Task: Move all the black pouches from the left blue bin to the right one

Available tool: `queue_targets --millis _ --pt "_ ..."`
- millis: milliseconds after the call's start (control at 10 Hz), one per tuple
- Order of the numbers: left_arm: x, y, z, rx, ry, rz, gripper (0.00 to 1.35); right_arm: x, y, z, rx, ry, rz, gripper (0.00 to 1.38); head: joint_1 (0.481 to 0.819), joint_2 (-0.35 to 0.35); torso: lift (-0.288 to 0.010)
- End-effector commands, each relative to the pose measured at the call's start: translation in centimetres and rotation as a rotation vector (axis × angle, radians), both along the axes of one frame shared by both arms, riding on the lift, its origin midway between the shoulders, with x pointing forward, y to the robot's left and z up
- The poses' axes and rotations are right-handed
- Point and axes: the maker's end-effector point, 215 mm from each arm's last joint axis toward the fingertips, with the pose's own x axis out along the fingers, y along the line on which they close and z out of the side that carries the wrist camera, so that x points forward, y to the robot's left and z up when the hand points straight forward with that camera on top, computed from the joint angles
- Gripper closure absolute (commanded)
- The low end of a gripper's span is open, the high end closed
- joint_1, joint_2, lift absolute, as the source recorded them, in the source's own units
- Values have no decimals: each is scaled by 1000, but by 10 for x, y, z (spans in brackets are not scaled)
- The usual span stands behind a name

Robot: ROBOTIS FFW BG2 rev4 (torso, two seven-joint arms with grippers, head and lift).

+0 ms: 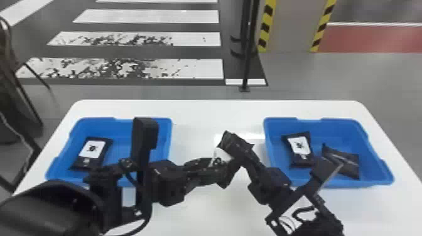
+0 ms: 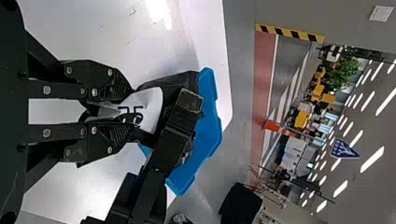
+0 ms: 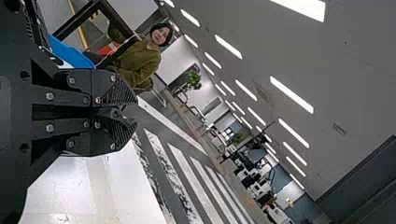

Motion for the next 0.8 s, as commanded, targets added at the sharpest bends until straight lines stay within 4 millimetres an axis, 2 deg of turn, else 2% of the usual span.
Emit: queue_targets --millis 0,100,200,400,700 --pt "-2 3 -6 -12 17 8 190 5 -8 4 2 -8 -14 1274 695 1 -140" --pt "-2 10 -9 -13 21 25 70 16 -21 8 -18 -24 -37 1273 695 -3 -140" --pt "2 21 -9 -28 19 56 140 33 -42 11 -62 -48 -72 1273 695 -9 -140" --pt "7 45 -12 -30 22 113 160 69 -96 12 -173 -81 -157 1273 695 -28 -140" --pt "11 75 -13 -27 21 174 165 107 -183 -4 -333 -70 -294 1273 695 -78 -140"
